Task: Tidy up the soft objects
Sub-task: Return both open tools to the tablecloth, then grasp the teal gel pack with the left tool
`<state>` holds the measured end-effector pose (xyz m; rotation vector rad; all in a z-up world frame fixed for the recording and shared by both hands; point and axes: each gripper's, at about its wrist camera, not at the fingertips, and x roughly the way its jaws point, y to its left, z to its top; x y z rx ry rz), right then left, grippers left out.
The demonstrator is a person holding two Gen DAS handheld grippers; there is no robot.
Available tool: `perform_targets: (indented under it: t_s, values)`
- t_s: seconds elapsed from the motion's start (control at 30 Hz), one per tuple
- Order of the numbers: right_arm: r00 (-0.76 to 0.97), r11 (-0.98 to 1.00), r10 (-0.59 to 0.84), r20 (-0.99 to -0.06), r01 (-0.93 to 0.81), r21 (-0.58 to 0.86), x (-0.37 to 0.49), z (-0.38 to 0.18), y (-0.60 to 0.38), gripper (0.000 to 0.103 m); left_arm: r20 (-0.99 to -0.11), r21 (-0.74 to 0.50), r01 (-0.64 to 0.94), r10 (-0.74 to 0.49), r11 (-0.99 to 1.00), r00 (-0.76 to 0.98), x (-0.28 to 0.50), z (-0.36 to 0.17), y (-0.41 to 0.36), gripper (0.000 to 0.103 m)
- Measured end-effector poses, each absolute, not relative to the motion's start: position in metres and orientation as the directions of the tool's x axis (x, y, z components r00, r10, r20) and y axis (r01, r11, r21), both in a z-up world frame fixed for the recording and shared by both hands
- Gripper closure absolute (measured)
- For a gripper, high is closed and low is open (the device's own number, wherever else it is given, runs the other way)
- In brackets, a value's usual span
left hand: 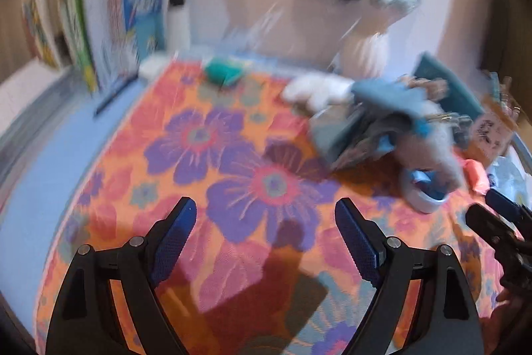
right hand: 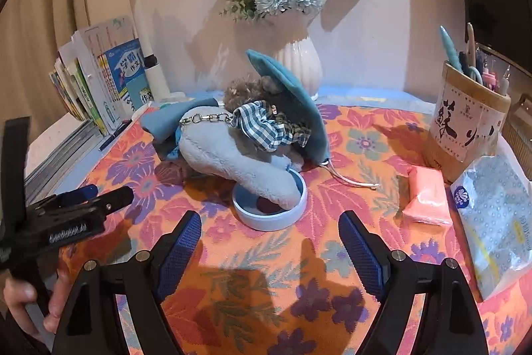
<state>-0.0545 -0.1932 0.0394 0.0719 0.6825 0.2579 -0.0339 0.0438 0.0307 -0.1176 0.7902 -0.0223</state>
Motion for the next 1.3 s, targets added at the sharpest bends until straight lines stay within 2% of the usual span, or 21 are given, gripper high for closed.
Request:
perform_targets:
  t_s: [0.07, 0.2, 0.33, 0.47, 0.57, 0.8, 0.93, 1.0, 1.07, 1.17, 1.3]
  values:
    - [0.732, 0.967, 0.251, -0.633, -0.219, 0.13, -0.052, 0.035, -0.188, 0.011, -0.694, -0.159, -0.025, -0.094, 0.987, 0.714, -0.033, 0.031, 0.05, 0.018]
    - [0.733, 0.968, 0.225, -0.642, -0.245, 0.059, -0.054, 0.033, -0.173, 0.011, -0.703, -0.164, -0.024, -0.1, 0.986, 0.704, -0.031, 0.028, 0.049, 0.018]
    - [0.739, 0.965, 0.211, -0.64, -0.263, 0.014, -0.056, 0.033, -0.165, 0.01, -0.705, -0.089, -0.006, -0.058, 0.996, 0.707, -0.031, 0.027, 0.034, 0.018]
    - [0.74, 0.967, 0.214, -0.638, -0.254, 0.03, -0.056, 0.033, -0.169, 0.007, -0.7, 0.033, 0.007, 0.018, 0.999, 0.714, -0.035, 0.027, 0.014, 0.018]
    - [0.737, 0.967, 0.216, -0.641, -0.251, 0.038, -0.055, 0.033, -0.17, 0.006, -0.692, 0.072, 0.028, 0.03, 0.997, 0.721, -0.037, 0.028, 0.007, 0.017]
    - [0.746, 0.972, 0.198, -0.636, -0.231, 0.032, -0.057, 0.035, -0.171, 0.006, -0.7, 0.001, 0.004, -0.003, 1.0, 0.715, -0.035, 0.028, 0.02, 0.017]
    - [0.822, 0.987, 0.157, -0.548, -0.155, 0.05, -0.072, 0.055, -0.189, 0.006, -0.721, -0.022, 0.01, -0.023, 1.0, 0.692, -0.033, 0.03, 0.024, 0.017]
    - [0.826, 0.988, 0.15, -0.544, -0.137, 0.064, -0.07, 0.067, -0.198, 0.011, -0.736, -0.047, 0.013, -0.043, 0.999, 0.676, -0.032, 0.041, 0.03, 0.017]
    - [0.826, 0.99, 0.14, -0.546, -0.133, 0.052, -0.063, 0.082, -0.205, 0.031, -0.716, -0.061, 0.002, -0.045, 0.998, 0.696, -0.031, 0.062, 0.037, 0.017]
    - [0.82, 0.988, 0.156, -0.551, -0.132, 0.083, -0.045, 0.101, -0.22, 0.037, -0.694, -0.058, -0.015, -0.03, 0.998, 0.719, -0.019, 0.102, 0.046, 0.017]
    - [0.775, 0.973, 0.23, -0.589, -0.174, 0.151, -0.014, 0.106, -0.234, 0.045, -0.686, -0.018, -0.022, 0.003, 1.0, 0.728, 0.014, 0.128, 0.051, 0.017]
